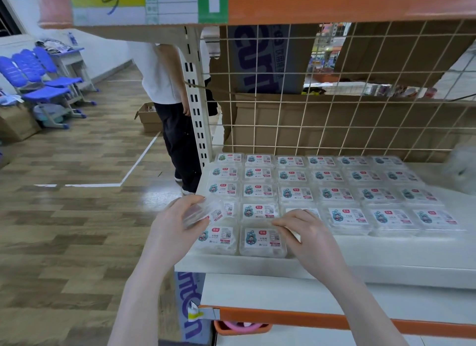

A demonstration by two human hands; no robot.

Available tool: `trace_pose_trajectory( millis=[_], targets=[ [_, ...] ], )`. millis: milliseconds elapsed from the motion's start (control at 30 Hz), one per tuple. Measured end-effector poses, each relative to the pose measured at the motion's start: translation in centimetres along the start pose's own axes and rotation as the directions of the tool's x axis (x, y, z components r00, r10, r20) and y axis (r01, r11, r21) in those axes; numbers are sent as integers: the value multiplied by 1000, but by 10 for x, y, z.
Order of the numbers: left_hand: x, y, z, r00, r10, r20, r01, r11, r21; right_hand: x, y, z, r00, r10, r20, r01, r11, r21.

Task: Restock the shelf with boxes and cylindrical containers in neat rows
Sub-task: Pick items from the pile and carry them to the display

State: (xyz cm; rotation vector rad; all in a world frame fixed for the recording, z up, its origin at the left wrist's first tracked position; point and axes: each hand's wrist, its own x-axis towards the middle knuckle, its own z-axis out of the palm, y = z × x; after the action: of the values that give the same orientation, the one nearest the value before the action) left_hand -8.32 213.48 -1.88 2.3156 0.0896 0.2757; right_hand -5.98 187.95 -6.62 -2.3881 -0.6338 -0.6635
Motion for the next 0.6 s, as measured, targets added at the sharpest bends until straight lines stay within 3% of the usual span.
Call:
trace_pose_trajectory(
  millis=[600],
  targets=[
    [3, 81, 70, 951, 156, 265, -168, 986, 23, -36, 79, -76, 966, 210, -149, -231, 963, -140]
  ],
)
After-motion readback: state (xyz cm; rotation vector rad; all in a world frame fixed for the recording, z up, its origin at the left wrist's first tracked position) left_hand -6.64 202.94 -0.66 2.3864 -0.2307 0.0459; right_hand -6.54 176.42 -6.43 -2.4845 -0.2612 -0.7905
